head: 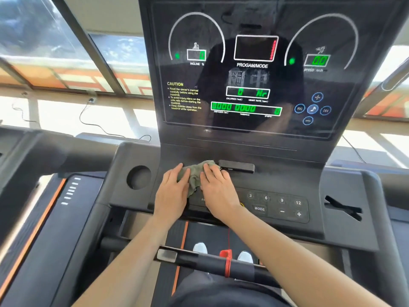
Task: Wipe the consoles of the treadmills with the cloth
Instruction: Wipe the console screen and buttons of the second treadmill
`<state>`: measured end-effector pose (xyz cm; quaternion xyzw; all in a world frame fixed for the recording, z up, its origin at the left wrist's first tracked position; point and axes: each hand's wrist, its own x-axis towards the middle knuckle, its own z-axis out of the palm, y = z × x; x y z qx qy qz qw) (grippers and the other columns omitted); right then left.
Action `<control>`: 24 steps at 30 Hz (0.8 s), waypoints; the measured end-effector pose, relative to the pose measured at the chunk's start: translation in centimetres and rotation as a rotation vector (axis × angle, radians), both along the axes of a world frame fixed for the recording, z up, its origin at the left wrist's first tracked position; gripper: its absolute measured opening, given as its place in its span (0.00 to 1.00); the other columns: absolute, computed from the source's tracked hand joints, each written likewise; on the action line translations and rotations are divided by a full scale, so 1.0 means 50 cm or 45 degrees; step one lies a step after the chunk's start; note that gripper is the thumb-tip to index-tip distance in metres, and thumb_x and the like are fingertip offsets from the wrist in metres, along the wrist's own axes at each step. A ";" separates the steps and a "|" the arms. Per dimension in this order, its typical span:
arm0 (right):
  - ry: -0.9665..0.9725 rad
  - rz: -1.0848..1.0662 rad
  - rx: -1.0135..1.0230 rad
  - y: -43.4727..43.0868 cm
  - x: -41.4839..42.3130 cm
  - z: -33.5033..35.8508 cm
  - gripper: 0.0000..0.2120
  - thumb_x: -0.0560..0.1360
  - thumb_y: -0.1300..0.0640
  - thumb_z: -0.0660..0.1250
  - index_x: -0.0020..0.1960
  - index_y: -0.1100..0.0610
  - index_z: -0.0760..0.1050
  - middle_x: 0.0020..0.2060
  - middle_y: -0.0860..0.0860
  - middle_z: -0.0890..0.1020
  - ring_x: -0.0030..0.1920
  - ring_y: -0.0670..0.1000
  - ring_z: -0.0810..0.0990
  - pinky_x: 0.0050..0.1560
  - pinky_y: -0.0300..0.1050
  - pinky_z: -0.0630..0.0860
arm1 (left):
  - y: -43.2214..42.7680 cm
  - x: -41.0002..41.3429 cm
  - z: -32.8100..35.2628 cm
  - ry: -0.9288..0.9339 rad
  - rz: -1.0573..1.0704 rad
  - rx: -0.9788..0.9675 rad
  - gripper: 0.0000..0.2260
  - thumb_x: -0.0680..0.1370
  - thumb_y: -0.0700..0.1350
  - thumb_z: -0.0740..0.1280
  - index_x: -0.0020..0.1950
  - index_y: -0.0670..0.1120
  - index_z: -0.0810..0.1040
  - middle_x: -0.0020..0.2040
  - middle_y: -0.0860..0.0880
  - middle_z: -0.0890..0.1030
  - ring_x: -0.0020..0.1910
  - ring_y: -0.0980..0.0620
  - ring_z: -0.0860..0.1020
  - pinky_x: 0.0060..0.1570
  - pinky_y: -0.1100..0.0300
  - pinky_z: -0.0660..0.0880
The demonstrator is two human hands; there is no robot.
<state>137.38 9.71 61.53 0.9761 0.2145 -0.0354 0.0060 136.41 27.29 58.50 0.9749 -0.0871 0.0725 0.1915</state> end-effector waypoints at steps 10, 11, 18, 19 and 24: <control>0.010 0.255 0.137 0.001 -0.088 -0.032 0.32 0.68 0.45 0.76 0.68 0.57 0.77 0.65 0.56 0.79 0.65 0.56 0.76 0.64 0.50 0.74 | 0.048 -0.096 -0.002 -0.018 -0.080 -0.008 0.16 0.79 0.40 0.66 0.66 0.45 0.81 0.62 0.48 0.78 0.62 0.49 0.75 0.52 0.54 0.81; 0.006 0.236 0.146 -0.001 -0.089 -0.037 0.33 0.72 0.44 0.72 0.72 0.58 0.72 0.68 0.59 0.76 0.69 0.58 0.74 0.69 0.53 0.71 | 0.050 -0.086 -0.001 -0.012 -0.075 0.000 0.17 0.80 0.42 0.63 0.67 0.45 0.81 0.63 0.48 0.78 0.63 0.49 0.75 0.55 0.54 0.80; -0.005 0.083 0.016 0.014 0.030 -0.016 0.32 0.82 0.39 0.42 0.81 0.54 0.52 0.81 0.58 0.49 0.80 0.59 0.44 0.79 0.60 0.42 | 0.053 0.055 0.011 0.035 -0.083 0.118 0.19 0.82 0.41 0.65 0.73 0.41 0.74 0.70 0.41 0.71 0.68 0.43 0.69 0.61 0.47 0.78; -0.034 0.086 0.001 0.013 0.048 -0.007 0.32 0.83 0.39 0.44 0.81 0.54 0.51 0.81 0.57 0.48 0.81 0.57 0.44 0.79 0.60 0.42 | 0.053 0.075 0.020 0.013 -0.100 0.134 0.20 0.81 0.40 0.66 0.73 0.40 0.73 0.69 0.41 0.71 0.67 0.43 0.69 0.59 0.47 0.79; -0.109 0.069 -0.010 0.017 0.086 0.017 0.32 0.83 0.43 0.52 0.81 0.57 0.51 0.81 0.56 0.49 0.81 0.56 0.45 0.78 0.60 0.44 | 0.059 0.123 0.046 -0.082 -0.163 0.160 0.22 0.79 0.38 0.68 0.74 0.40 0.71 0.69 0.41 0.71 0.66 0.42 0.69 0.58 0.50 0.79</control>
